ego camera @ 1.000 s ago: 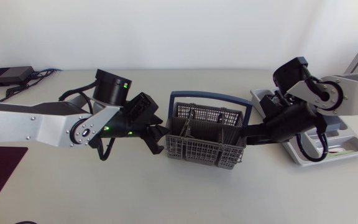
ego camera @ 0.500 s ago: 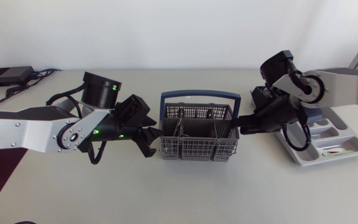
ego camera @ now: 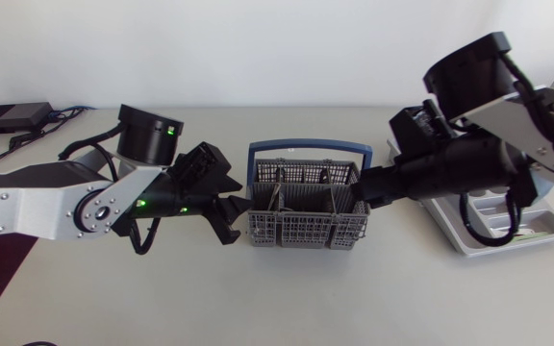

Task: Sort the cutlery from the basket into the organizer compartments.

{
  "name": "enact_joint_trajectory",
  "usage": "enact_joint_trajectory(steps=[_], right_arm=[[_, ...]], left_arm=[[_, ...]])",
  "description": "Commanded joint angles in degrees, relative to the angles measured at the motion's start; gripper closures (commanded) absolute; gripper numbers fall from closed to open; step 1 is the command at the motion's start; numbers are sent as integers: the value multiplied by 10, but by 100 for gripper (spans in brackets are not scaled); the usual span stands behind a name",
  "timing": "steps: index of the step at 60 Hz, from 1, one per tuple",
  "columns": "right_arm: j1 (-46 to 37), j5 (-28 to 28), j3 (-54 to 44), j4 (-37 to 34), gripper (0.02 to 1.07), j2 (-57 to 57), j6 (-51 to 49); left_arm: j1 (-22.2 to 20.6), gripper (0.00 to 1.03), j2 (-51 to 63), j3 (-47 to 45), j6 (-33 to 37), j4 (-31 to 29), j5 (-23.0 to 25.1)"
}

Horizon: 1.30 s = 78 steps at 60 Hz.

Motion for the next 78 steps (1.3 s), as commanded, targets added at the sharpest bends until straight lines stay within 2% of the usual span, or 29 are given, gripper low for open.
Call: enact_joint_trajectory(steps=[1,18,37,64,78], right_arm=[[34,-4,17,17,53,37,20],[97,10,62,63,53,150,39],[132,39,102,80,54,220,43],[142,70,120,82,57,274,48],[142,93,133,44,57,291,46]], left_arm=[[-1,52,20,-2,7,0,1],[4,52,43,-15,7,23,1],[6,52,55,-25,6,46,2],[6,52,57,-36,7,51,2],[6,52,60,-38,6,57,2]])
